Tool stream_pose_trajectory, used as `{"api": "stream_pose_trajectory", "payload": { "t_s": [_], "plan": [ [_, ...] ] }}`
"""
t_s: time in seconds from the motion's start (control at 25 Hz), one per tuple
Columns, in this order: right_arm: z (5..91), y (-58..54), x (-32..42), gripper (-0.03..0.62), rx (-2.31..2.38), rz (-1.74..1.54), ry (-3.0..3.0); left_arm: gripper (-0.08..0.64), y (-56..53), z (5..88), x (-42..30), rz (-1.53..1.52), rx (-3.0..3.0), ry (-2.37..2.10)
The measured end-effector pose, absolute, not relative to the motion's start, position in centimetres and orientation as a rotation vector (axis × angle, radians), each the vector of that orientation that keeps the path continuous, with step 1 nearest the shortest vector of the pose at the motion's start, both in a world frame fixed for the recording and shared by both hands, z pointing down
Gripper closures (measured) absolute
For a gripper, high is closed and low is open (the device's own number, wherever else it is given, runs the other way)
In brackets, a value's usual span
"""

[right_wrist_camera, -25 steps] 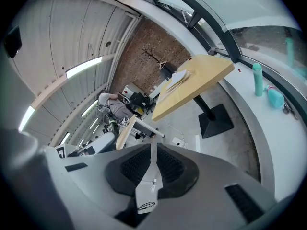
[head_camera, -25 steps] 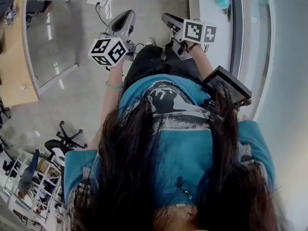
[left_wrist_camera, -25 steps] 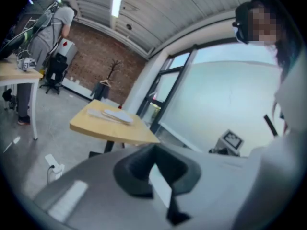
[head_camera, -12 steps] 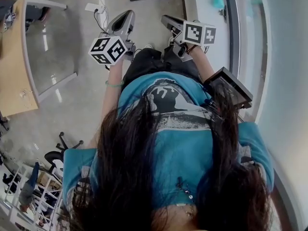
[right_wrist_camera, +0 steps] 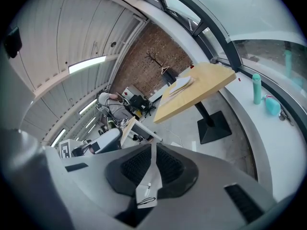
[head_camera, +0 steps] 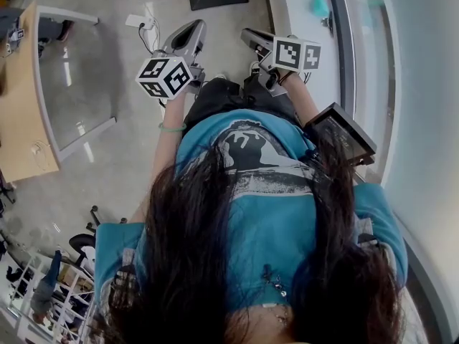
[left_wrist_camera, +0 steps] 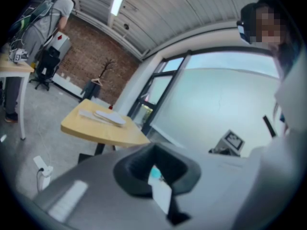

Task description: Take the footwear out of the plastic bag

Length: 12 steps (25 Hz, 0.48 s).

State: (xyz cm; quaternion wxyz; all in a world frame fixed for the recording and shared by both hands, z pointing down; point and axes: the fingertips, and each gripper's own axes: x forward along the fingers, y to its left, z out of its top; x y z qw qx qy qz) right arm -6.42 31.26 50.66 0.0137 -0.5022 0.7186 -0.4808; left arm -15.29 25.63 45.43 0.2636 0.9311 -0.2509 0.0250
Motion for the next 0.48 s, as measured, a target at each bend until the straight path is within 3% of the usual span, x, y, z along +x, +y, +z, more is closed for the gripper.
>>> {"api": "stream_pose_trajectory", "payload": {
  "t_s": [0.48],
  "plan": [
    [51.0,29.1,-5.2,0.549,-1.543,-1.527,2.227,0.560,23.8,46.1,-14.6,0.094,2.482,-0.700]
  ]
}}
